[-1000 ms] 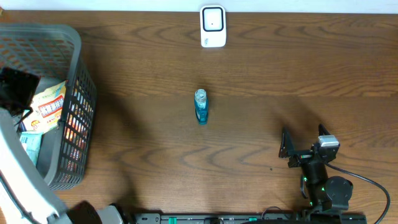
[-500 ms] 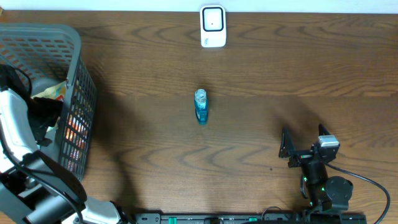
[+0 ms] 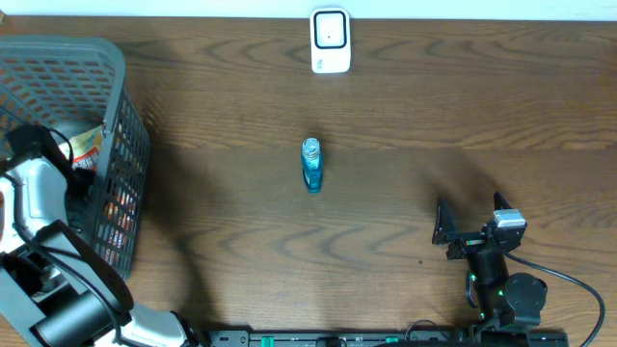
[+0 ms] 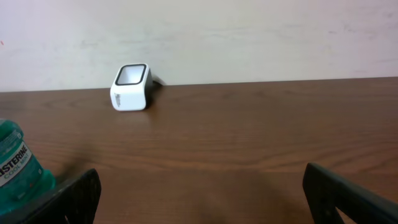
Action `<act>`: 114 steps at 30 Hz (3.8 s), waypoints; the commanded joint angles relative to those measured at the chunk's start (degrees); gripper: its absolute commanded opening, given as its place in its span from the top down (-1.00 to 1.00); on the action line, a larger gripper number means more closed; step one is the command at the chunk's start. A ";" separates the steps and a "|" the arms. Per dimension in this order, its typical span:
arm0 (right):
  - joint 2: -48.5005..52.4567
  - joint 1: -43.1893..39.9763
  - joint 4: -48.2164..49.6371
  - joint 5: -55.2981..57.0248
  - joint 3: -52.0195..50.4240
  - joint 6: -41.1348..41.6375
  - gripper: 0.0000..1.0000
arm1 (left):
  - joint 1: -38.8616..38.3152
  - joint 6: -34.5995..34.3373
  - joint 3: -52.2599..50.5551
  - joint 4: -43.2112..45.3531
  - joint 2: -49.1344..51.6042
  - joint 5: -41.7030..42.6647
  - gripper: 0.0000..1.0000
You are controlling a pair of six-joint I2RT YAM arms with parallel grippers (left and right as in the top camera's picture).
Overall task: Scan the item barcode
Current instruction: 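Return the left gripper to the basket and grasp the orange-white wipes pack, then lift the wipes pack out and carry it toward the scanner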
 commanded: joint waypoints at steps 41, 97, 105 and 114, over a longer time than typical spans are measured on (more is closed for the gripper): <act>0.00 0.24 -0.24 -0.33 -0.09 -0.50 -0.98 | 0.15 2.51 0.83 4.09 -22.32 -0.44 0.86; 0.00 0.24 -0.24 -0.33 -0.09 -0.50 -0.99 | -80.83 22.84 1.55 33.35 4.92 -1.14 0.85; 0.00 0.24 -0.24 -0.33 -0.09 -0.50 -0.99 | -82.18 20.15 1.55 33.31 14.16 -1.09 0.85; 0.00 0.24 -0.24 -0.33 -0.09 -0.50 -0.98 | -82.97 20.15 1.55 33.35 17.75 -1.16 0.76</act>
